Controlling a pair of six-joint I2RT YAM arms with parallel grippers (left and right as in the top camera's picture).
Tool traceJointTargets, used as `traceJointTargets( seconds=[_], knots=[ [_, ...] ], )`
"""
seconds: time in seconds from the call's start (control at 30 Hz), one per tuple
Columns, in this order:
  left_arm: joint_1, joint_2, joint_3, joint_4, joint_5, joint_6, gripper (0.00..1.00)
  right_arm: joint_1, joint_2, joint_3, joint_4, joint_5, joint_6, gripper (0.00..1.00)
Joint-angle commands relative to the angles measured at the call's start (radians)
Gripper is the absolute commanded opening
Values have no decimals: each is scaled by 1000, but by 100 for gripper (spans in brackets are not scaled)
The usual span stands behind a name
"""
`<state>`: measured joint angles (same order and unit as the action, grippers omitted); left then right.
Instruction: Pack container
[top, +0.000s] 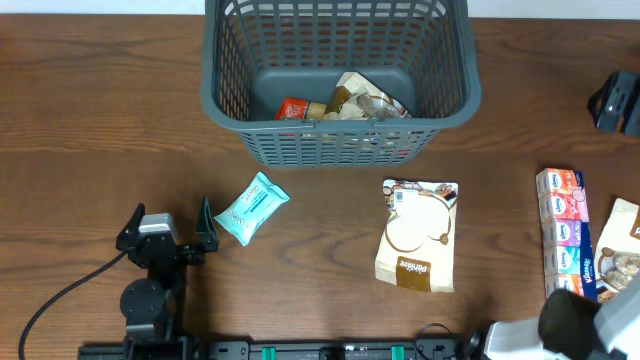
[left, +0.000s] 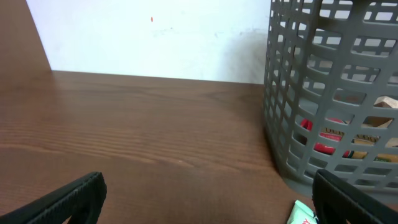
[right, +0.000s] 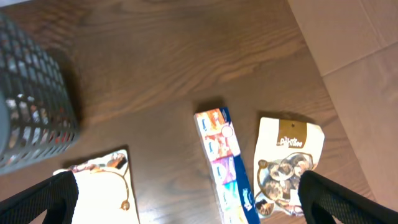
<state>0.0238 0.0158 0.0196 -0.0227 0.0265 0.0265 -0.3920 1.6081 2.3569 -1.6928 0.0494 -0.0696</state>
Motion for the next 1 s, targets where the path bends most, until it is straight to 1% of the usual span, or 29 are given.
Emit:
traceJointTargets(
  seconds=[0.0,0.07,0.3,0.47,0.53,0.6,0.7,0.77,0.8,0.87,0.97],
  knots=[
    [-1,-5,-15,-21,-8,-5,99,-9,-107,-80,-5,-20,-13,99],
    [-1,-5,-15,-21,-8,-5,99,-9,-149,-156,-5,-19,-13,99],
    [-1,-5,-15,-21,-8,-5,99,-9,-249,-537,1,33,40,99],
    [-1,-5,-15,-21,-8,-5,99,-49,-266,-766,80,74,77,99],
    [-1,-5,-15,-21,-8,-5,99,-84,-266,-829,124,73,76,99],
    [-1,-5,-15,-21,-8,-5,98,-125,-266,-883,163,45,45,99],
    [-1,-5,-15,-14,-8,-5,99,-185,-266,-942,218,-24,5,99],
    [-1,-5,-15,-14,-8,-5,99,-224,-266,-977,264,-35,-1,99],
    [-1,-5,-15,-14,-8,-5,99,-242,-266,-996,290,-50,-26,99],
    [-1,-5,-15,-14,-8,-5,99,-260,-264,-1015,314,-85,-58,98],
    [-1,-5,-15,-14,-8,-5,99,-264,-264,-1024,346,-87,-101,98]
  ],
)
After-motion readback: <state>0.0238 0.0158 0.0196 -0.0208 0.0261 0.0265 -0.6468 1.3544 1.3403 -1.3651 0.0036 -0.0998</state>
